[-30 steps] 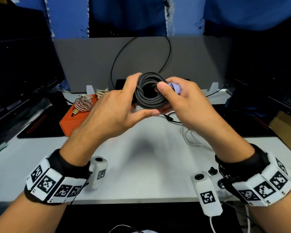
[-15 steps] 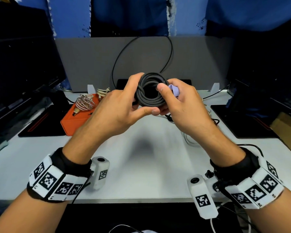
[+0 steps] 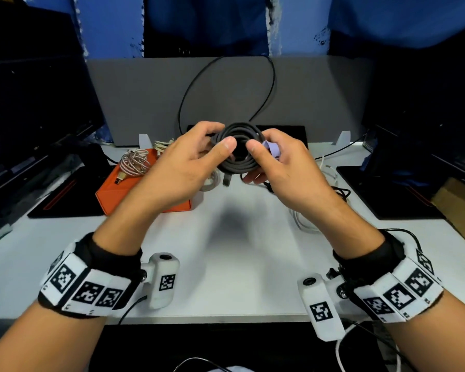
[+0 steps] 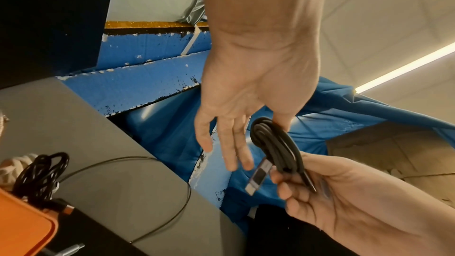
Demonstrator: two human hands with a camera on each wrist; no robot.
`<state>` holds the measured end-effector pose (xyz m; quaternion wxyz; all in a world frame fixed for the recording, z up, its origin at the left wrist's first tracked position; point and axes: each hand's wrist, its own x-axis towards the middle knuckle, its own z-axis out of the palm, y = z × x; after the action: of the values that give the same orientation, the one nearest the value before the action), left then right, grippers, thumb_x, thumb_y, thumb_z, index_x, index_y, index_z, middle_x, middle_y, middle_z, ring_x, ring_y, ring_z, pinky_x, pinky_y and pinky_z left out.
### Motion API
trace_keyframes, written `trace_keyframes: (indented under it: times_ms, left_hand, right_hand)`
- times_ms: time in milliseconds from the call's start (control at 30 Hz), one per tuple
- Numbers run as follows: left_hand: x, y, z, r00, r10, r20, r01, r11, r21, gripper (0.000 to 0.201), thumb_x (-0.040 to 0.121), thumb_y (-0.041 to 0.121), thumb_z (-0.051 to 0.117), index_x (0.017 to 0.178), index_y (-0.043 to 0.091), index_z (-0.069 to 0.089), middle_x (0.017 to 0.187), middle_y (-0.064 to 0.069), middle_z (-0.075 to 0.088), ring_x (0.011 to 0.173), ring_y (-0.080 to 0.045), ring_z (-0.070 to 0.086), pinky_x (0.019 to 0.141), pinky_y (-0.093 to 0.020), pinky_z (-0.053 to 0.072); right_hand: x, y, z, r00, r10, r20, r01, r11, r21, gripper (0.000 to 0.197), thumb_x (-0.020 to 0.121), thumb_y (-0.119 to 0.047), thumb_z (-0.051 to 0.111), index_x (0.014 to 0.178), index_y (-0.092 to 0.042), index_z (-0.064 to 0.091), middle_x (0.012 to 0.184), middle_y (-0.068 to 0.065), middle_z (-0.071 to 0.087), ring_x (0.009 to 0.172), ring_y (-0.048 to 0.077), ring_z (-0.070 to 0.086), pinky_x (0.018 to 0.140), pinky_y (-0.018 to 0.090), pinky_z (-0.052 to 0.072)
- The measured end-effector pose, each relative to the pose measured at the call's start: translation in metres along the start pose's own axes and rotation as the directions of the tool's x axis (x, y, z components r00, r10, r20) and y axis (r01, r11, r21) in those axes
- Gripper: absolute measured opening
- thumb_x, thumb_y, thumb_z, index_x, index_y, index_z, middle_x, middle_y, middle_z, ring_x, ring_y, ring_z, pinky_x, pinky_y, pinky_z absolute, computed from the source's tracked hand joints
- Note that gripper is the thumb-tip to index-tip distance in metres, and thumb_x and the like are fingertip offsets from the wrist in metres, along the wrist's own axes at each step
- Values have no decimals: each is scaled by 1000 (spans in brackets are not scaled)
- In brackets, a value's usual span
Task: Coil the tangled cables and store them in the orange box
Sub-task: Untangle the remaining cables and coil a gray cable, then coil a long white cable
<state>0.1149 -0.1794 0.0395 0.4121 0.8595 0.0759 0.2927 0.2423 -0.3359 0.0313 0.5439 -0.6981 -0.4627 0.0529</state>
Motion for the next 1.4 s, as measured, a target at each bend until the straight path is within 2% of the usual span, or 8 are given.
trace_keyframes:
  times_ms: [200,367,500,700,867,1100,1267,1400]
  left_hand:
    - [6,-10,-3,998,-47,-51,40,992,-121,18,97,27,68,115,27,67,95,3,78,90,-17,75,72,-40,59]
    - [4,-5,-2,995,-54,84,65,988,-140,26,102,21,62,127,18,65,102,-1,77,104,-21,73,93,-45,59]
    - [13,-1,-5,992,-92,87,103,985,-138,24,102,12,59,125,16,66,99,-10,75,95,-22,73,86,-50,59]
    - [72,-25,-5,957,-285,57,278,955,105,25,102,20,63,126,13,65,99,-11,76,92,-28,73,71,-34,64]
    - [114,-59,14,884,-443,149,360,850,385,18,100,22,66,116,15,65,100,-17,74,80,-41,74,79,-52,63]
    - [157,-90,47,830,-554,64,460,746,482,29,101,15,64,120,-7,61,105,-26,70,83,-44,74,84,-55,61]
    - [169,-124,53,824,-566,-17,461,654,600,21,97,11,65,103,-9,63,101,-27,71,84,-42,74,81,-52,62]
    - [170,-142,52,849,-524,-59,406,578,708,27,94,18,70,108,-5,67,102,-22,73,90,-38,73,83,-47,62]
  right_hand:
    - [5,8,-7,972,83,221,-109,988,109,21,108,-30,52,113,-16,67,102,-2,76,88,19,77,83,35,58]
    - [11,20,-11,967,108,231,-155,969,194,20,108,-22,53,113,-10,69,104,7,78,88,25,78,83,35,57]
    - [13,20,-17,950,131,283,-197,956,217,25,106,-31,58,114,-9,68,109,8,77,93,26,78,84,35,56]
    - [22,33,-46,923,229,310,-71,891,-448,56,96,-58,60,139,-22,58,117,1,73,107,22,69,97,43,51]
    - [33,65,-66,831,460,313,-93,670,-737,71,92,-70,55,149,-28,50,149,-6,55,137,18,50,115,38,38]
    - [37,95,-75,765,575,291,-147,595,-790,71,89,-73,58,148,-34,49,155,-7,47,139,20,46,117,39,37]
    - [34,95,-80,714,598,365,-201,673,-711,37,92,-65,63,119,-41,69,122,-7,66,101,15,69,87,33,60]
    - [33,90,-79,701,599,388,-238,709,-664,29,95,-58,64,114,-38,72,120,-4,67,101,18,71,83,34,62]
